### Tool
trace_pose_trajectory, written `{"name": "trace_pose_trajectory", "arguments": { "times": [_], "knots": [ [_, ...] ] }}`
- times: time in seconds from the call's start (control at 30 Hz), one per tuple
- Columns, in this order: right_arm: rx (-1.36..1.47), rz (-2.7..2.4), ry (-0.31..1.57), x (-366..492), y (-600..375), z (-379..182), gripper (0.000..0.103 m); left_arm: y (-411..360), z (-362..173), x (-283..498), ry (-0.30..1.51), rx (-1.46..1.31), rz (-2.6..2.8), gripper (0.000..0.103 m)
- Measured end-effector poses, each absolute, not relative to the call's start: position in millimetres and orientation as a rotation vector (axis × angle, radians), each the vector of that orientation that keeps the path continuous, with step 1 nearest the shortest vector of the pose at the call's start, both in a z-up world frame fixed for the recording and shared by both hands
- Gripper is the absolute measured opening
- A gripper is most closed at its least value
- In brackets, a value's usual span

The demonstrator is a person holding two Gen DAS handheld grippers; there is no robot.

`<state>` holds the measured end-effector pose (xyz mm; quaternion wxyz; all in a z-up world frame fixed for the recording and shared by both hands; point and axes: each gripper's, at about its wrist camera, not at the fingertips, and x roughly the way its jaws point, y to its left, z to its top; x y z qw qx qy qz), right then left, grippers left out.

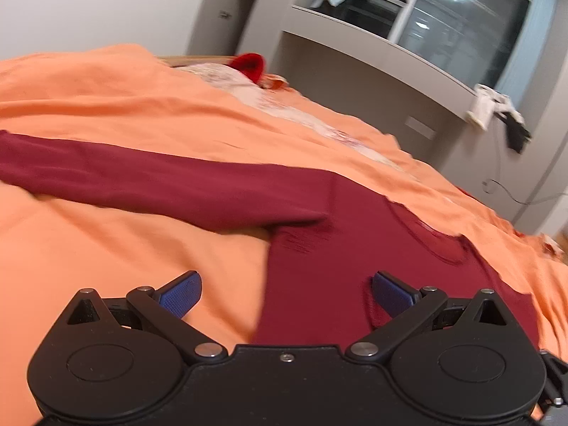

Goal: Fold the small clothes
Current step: 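Carry the sleeve across the shirt body and open the right gripper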

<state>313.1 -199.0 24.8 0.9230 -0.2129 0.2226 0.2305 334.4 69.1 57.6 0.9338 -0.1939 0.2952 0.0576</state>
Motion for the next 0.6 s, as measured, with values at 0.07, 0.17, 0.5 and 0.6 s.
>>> {"name": "trace_pose_trajectory", "arguments": {
  "times": [0.07, 0.17, 0.5, 0.6],
  "knots": [
    [-0.409, 0.417, 0.439, 302.5, -229.1, 29.8, 0.083, 59.7, 55.6, 336.8, 0.600, -0.382, 0.066, 0.102],
    [-0.376, 0.301, 0.423, 296.6, -278.3, 33.6, 0.093, 37.6, 50.3, 342.0, 0.595, -0.317, 0.007, 0.102],
    [-0.460, -0.046, 0.440, 325.0, -356.8, -8.0, 0.085, -4.0, 9.7, 366.7, 0.700, -0.112, 0.053, 0.102],
    [-0.557, -0.080, 0.453, 333.6, -359.6, -22.2, 0.075, -3.3, 6.9, 368.7, 0.711, -0.094, 0.059, 0.102]
  ]
}}
